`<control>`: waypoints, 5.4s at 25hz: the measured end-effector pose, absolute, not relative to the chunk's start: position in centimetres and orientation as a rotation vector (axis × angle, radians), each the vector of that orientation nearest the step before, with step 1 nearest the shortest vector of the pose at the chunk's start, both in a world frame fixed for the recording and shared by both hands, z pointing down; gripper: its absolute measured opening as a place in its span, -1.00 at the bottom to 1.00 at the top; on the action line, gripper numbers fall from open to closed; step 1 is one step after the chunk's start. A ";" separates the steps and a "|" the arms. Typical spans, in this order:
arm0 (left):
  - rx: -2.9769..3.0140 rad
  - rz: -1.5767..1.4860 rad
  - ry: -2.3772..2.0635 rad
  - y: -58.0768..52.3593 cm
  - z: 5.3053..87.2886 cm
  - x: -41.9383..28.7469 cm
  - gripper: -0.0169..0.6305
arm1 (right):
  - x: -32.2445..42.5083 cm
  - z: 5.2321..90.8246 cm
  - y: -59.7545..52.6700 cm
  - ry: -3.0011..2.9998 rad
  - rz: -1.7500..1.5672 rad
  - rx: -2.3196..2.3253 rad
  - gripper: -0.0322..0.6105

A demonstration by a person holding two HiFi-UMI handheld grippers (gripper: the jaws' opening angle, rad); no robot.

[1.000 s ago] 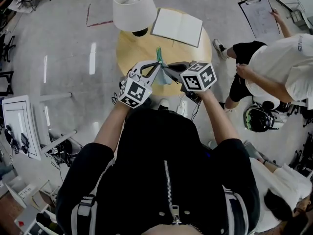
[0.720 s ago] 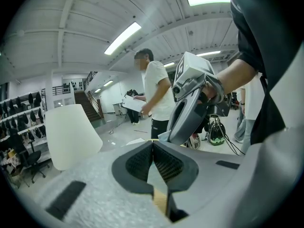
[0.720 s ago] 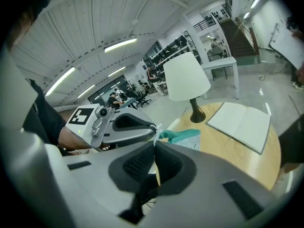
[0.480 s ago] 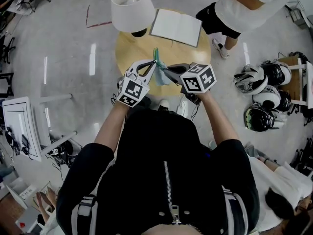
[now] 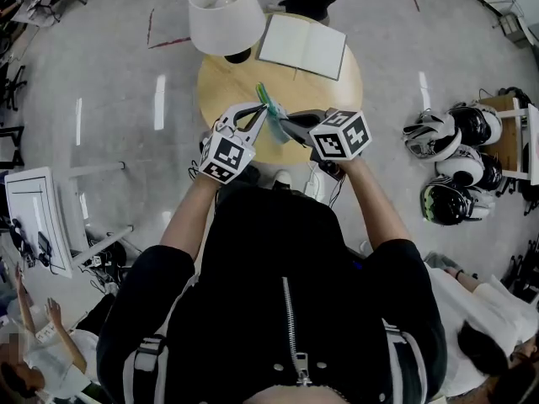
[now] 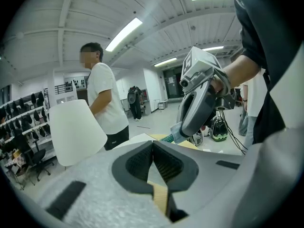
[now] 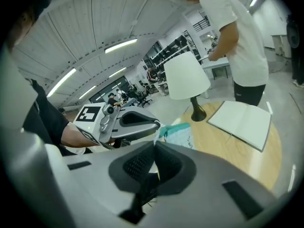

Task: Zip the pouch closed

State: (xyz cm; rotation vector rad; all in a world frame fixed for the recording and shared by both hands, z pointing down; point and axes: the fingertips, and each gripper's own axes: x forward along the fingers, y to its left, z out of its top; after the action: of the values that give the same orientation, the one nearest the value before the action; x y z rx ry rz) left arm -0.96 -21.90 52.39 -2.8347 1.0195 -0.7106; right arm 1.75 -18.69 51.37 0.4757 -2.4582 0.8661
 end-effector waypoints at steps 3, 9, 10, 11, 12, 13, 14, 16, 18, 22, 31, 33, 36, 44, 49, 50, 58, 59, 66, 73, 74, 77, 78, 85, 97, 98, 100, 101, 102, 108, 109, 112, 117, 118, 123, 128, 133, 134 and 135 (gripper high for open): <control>-2.839 -0.713 1.017 -21.8 52.6 -0.8 -0.93 | 1.8 51.4 -18.5 -2.457 0.867 0.474 -0.88; -2.866 -0.698 1.015 -21.6 52.8 -0.5 -0.92 | 2.0 51.4 -18.3 -2.457 0.870 0.478 -0.88; -2.866 -0.701 1.018 -21.6 52.9 -0.5 -0.92 | 2.0 51.5 -18.3 -2.456 0.869 0.477 -0.88; -2.864 -0.709 1.029 -21.7 53.1 -0.6 -0.92 | 2.1 51.5 -18.2 -2.456 0.868 0.476 -0.88; -2.860 -0.719 1.052 -21.9 53.2 -0.9 -0.92 | 2.2 51.5 -18.1 -2.456 0.868 0.473 -0.88; -2.857 -0.726 1.081 -22.1 53.2 -1.4 -0.93 | 2.3 51.4 -18.0 -2.456 0.868 0.471 -0.88; -2.858 -0.726 1.109 -22.4 53.0 -1.9 -0.93 | 2.5 51.3 -17.8 -2.457 0.870 0.472 -0.88; -2.860 -0.718 1.125 -22.5 52.6 -2.6 -0.93 | 2.9 51.2 -17.8 -2.460 0.875 0.479 -0.88; -2.857 -0.716 1.110 -22.4 52.5 -2.7 -0.93 | 3.1 51.2 -17.7 -2.459 0.876 0.482 -0.88; -2.854 -0.736 1.121 -22.2 53.3 -2.9 -0.93 | 2.7 51.2 -17.2 -2.466 0.876 0.469 -0.88; -2.856 -0.757 1.121 -21.2 53.8 -3.0 -0.92 | 3.0 51.1 -16.2 -2.464 0.873 0.465 -0.88; -2.858 -0.746 1.113 -21.2 53.9 -2.7 -0.92 | 3.1 51.1 -16.1 -2.466 0.876 0.467 -0.88; -2.872 -0.741 1.110 -21.3 54.1 -2.5 -0.92 | 3.2 51.1 -16.1 -2.464 0.877 0.471 -0.88; -2.890 -0.748 1.109 -21.4 54.6 -2.4 -0.92 | 3.4 51.1 -16.0 -2.462 0.884 0.480 -0.88; -2.887 -0.750 1.096 -21.6 54.3 -2.2 -0.92 | 3.5 51.4 -16.1 -2.462 0.885 0.482 -0.88; -2.886 -0.752 1.094 -21.6 54.3 -2.2 -0.92 | 3.5 51.4 -16.2 -2.462 0.887 0.483 -0.88; -2.863 -0.803 1.334 -23.2 55.0 -6.5 -0.93 | 4.7 51.4 -15.9 -2.466 0.919 0.490 -0.88; -2.859 -0.804 1.320 -23.3 54.8 -6.5 -0.93 | 5.0 51.4 -16.1 -2.468 0.936 0.498 -0.88; -2.855 -0.843 1.292 -23.0 55.8 -6.6 -0.92 | 4.5 51.1 -15.9 -2.478 0.933 0.489 -0.88; -2.828 -0.875 1.337 -23.2 56.2 -8.1 -0.92 | 5.8 51.2 -15.7 -2.476 0.944 0.499 -0.88; -2.831 -0.892 1.331 -23.0 56.5 -8.1 -0.92 | 5.9 51.2 -15.8 -2.476 0.943 0.500 -0.88; -2.843 -0.894 1.358 -23.0 56.9 -8.0 -0.92 | 5.9 51.3 -16.0 -2.485 0.940 0.514 -0.88; -2.844 -0.889 1.371 -23.1 56.9 -8.0 -0.92 | 5.9 51.2 -16.2 -2.489 0.938 0.522 -0.88; -2.906 -0.849 1.411 -23.2 57.0 -7.3 -0.91 | 6.9 50.9 -17.2 -2.511 0.945 0.566 -0.88; -2.960 -0.699 1.431 -23.1 54.6 -6.0 -0.86 | 8.0 51.7 -19.2 -2.480 0.847 0.704 -0.88; -2.964 -0.682 1.435 -23.2 54.3 -5.9 -0.88 | 8.2 51.7 -19.5 -2.476 0.830 0.737 -0.88; -2.963 -0.647 1.444 -23.3 53.8 -5.8 -0.94 | 8.9 51.6 -20.4 -2.477 0.803 0.811 -0.88; -2.961 -0.631 1.447 -23.4 53.6 -5.7 -0.94 | 9.2 51.3 -20.8 -2.483 0.792 0.847 -0.88; -2.960 -0.617 1.449 -23.4 53.3 -5.6 -0.94 | 9.4 51.0 -21.1 -2.491 0.780 0.881 -0.88; -2.951 -0.570 1.458 -23.4 52.1 -5.1 -0.94 | 10.3 48.5 -22.7 -2.549 0.649 1.031 -0.88; -2.951 -0.567 1.461 -23.5 52.1 -5.1 -0.94 | 10.4 48.1 -23.0 -2.557 0.634 1.048 -0.88; -2.950 -0.553 1.470 -23.4 51.9 -5.1 -0.94 | 10.5 47.4 -23.4 -2.566 0.602 1.070 -0.88; -2.955 -0.514 1.482 -23.3 51.4 -5.2 -0.94 | 10.7 47.2 -23.1 -2.566 0.574 1.079 -0.88; -2.955 -0.509 1.485 -23.3 51.4 -5.3 -0.94 | 10.8 47.2 -23.1 -2.568 0.570 1.082 -0.88; -2.956 -0.499 1.499 -23.3 51.3 -5.5 -0.94 | 10.8 46.7 -23.0 -2.594 0.555 1.094 -0.88; -2.957 -0.494 1.501 -23.3 51.3 -5.4 -0.94 | 10.5 46.3 -23.1 -2.609 0.522 1.089 -0.88; -2.959 -0.498 1.506 -23.3 51.4 -5.3 -0.94 | 10.5 46.2 -23.1 -2.611 0.512 1.080 -0.88; -2.960 -0.497 1.507 -23.3 51.4 -5.3 -0.94 | 10.5 46.2 -23.1 -2.611 0.512 1.079 -0.88; -2.961 -0.495 1.508 -23.3 51.4 -5.3 -0.94 | 10.5 46.2 -23.0 -2.610 0.514 1.077 -0.88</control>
State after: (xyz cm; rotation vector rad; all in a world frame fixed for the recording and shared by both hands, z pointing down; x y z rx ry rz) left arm -5.26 -23.26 51.41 -2.9615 1.5084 -0.4946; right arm 10.53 -23.05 46.23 1.0775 -2.6102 0.5135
